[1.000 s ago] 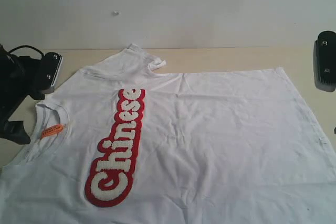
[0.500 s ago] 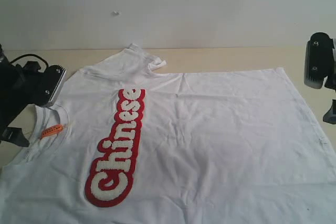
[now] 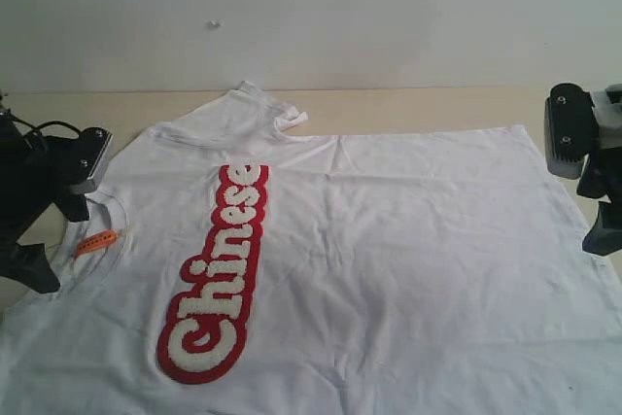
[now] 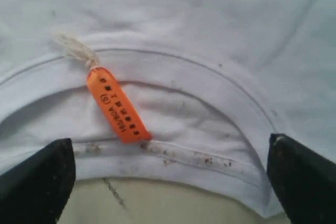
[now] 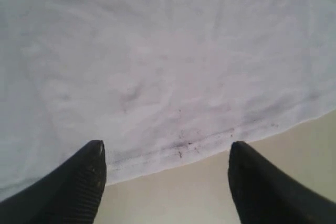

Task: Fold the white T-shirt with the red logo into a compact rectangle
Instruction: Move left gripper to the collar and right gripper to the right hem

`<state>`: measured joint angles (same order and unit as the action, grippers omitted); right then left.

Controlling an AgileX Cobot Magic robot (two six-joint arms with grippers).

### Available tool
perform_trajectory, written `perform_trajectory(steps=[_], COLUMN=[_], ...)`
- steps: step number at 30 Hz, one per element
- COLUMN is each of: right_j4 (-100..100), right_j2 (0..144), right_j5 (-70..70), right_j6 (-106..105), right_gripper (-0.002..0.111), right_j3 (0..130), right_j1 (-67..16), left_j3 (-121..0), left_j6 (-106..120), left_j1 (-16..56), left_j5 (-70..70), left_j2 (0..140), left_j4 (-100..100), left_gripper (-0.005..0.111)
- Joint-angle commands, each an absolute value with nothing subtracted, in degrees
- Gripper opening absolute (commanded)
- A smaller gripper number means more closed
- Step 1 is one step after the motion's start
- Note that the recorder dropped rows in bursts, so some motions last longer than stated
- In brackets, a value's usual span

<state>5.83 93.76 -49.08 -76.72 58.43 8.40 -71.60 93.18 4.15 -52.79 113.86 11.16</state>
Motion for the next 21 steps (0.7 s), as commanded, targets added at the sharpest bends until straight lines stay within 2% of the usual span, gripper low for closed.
perform_trajectory(steps=[1, 11, 21], right_j4=[5.43, 5.27, 5.88], right_j2=[94.81, 96.69, 96.80], right_j5=[-49.77, -47.61, -45.64], right_j6=[-78.14, -79.87, -82.42], right_gripper=[0.064, 0.064, 0.064], right_j3=[59.65, 59.92, 59.92], right_j1=[8.67, 8.67, 8.67], left_j3=[-73.58, -74.31, -74.31], left_j6=[92.44, 95.71, 100.67], left_j1=[3.73, 0.48, 0.36], left_j5=[-54.50, -51.14, -49.27], left_j2=[115.87, 118.55, 118.55], left_j4=[11.20, 11.02, 17.01], left_gripper=[0.094, 0.094, 0.094])
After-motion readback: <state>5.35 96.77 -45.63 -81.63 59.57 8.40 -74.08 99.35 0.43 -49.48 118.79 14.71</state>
